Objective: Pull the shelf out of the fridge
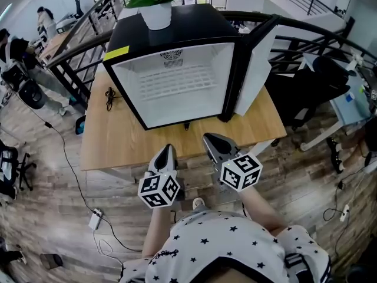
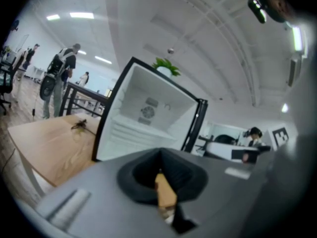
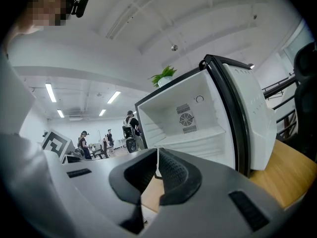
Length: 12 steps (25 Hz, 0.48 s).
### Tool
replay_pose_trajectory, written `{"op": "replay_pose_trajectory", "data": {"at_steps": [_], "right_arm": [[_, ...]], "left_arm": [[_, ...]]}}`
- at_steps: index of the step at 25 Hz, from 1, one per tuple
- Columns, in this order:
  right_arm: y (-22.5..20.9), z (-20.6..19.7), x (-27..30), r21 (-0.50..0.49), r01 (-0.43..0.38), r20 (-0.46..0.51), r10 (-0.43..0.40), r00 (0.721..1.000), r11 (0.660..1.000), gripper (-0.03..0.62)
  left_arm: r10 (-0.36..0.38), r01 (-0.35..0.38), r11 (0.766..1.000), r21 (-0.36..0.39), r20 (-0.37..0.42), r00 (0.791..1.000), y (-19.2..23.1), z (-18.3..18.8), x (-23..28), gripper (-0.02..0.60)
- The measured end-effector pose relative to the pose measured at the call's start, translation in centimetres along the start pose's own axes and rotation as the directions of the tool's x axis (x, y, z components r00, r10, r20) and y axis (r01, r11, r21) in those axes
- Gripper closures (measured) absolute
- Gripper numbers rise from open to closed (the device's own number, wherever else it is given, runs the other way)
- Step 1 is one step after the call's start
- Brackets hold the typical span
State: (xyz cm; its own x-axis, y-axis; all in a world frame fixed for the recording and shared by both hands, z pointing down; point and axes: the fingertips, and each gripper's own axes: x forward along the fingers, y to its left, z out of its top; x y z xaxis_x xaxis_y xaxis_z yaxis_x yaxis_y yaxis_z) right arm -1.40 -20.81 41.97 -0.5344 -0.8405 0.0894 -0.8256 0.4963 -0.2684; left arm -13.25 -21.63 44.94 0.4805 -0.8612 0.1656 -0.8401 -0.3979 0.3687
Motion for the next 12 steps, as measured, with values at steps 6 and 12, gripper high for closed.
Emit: {"op": "replay_pose_trajectory", "data": {"at_steps": [6,12], "right_arm": [[-2.1,0.4,2.4,0.014,0.033,0.009,-0.033,0.999,0.999,0.571],[-3.8,0.4,3.3,0.027,0.064,0.005,-0.064,0.998,0.998,0.571]], "left_arm": [[-0.026,0.026,1.0,-0.008,-0.005,1.0,1.4,0.8,3.3,0.576],[-0.047,0.046,0.999,-0.024,-0.026,0.999,1.9,0.4,5.9,0.577]]}}
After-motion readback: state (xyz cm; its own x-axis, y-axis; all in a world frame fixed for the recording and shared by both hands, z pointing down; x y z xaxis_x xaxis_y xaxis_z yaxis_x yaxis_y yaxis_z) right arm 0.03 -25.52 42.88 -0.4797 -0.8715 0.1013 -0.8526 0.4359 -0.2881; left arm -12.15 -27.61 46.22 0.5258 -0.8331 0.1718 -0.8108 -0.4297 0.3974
